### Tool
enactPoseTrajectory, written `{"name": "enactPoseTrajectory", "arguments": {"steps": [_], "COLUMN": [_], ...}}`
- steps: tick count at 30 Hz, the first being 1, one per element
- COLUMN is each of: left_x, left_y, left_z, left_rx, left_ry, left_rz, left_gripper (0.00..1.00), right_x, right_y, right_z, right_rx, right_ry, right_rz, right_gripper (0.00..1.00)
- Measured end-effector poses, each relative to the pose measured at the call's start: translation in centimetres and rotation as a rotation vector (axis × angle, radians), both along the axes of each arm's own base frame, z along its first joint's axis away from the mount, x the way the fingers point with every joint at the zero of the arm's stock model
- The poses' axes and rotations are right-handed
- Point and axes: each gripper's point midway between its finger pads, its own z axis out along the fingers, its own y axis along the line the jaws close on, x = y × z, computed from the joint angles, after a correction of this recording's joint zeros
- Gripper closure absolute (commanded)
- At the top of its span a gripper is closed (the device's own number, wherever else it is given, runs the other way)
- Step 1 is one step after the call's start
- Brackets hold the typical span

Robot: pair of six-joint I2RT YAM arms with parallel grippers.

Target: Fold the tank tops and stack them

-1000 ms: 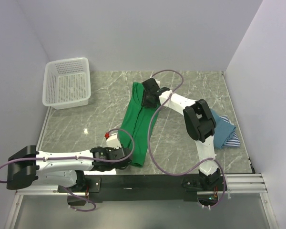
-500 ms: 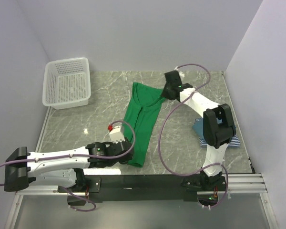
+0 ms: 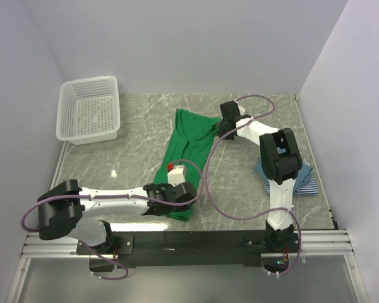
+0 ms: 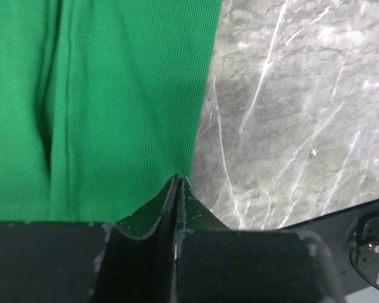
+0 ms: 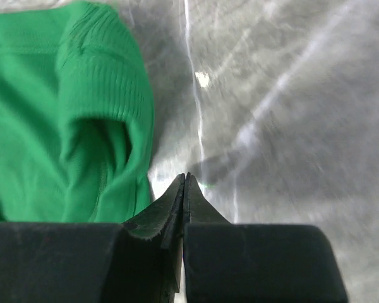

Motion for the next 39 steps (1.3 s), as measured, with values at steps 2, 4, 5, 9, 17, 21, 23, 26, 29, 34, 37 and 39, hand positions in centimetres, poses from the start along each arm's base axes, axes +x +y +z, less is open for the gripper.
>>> {"name": "enactPoseTrajectory", "arguments": {"steps": [2,4,5,9,17,21,23,26,29,34,37,39], "left_x": [0.1,-0.3,-0.6,-1.3,-1.5,-1.7,-1.9,-2.2,-2.4,-2.8,-3.2,-3.4], "left_y": [-0.2,-0.2,-0.1,0.4,0.1,-0.1,-0.2,-0.4,-0.6,-1.0,-1.4,-1.8], "left_z": [-0.6,-1.7,-2.2,-3.9,-3.9,-3.9,-3.9,-3.9,-3.9,-3.9,-3.9,-3.9], "left_rx": [0.003,0.015,0.021,0.032,-0.008,-0.014,-0.019,-0.029,-0.038,-0.061,-0.083,-0.097], "left_ry": [0.006,0.026,0.04,0.076,0.081,0.088,0.097,0.111,0.122,0.139,0.154,0.163], "left_rz": [-0.009,-0.021,-0.029,-0.041,-0.051,-0.059,-0.065,-0.076,-0.084,-0.095,-0.108,-0.112], "left_gripper": [0.94,0.95,0.96,0.96,0.97,0.97,0.97,0.97,0.97,0.98,0.95,0.94], "right_x": [0.4,1.3,1.8,3.4,6.3,6.1,5.8,5.8,5.8,6.5,6.8,7.2], "right_y": [0.3,0.7,0.9,1.7,3.3,3.3,3.3,3.2,3.3,3.6,3.7,3.8], "right_z": [-0.9,-0.7,-0.4,0.8,3.4,2.2,1.7,1.6,1.1,-0.3,-0.4,-0.1], "right_rx": [0.007,0.021,0.03,0.067,0.133,0.137,0.136,0.135,0.135,0.128,0.129,0.127], "right_ry": [0.015,0.003,-0.007,-0.041,-0.108,-0.081,-0.067,-0.063,-0.056,-0.028,-0.02,-0.019], "right_rz": [0.006,0.011,0.014,0.024,0.043,0.035,0.032,0.032,0.033,0.033,0.036,0.036], "right_gripper": [0.99,0.99,0.99,0.99,0.99,0.99,0.99,0.99,0.98,0.98,0.98,0.98]}}
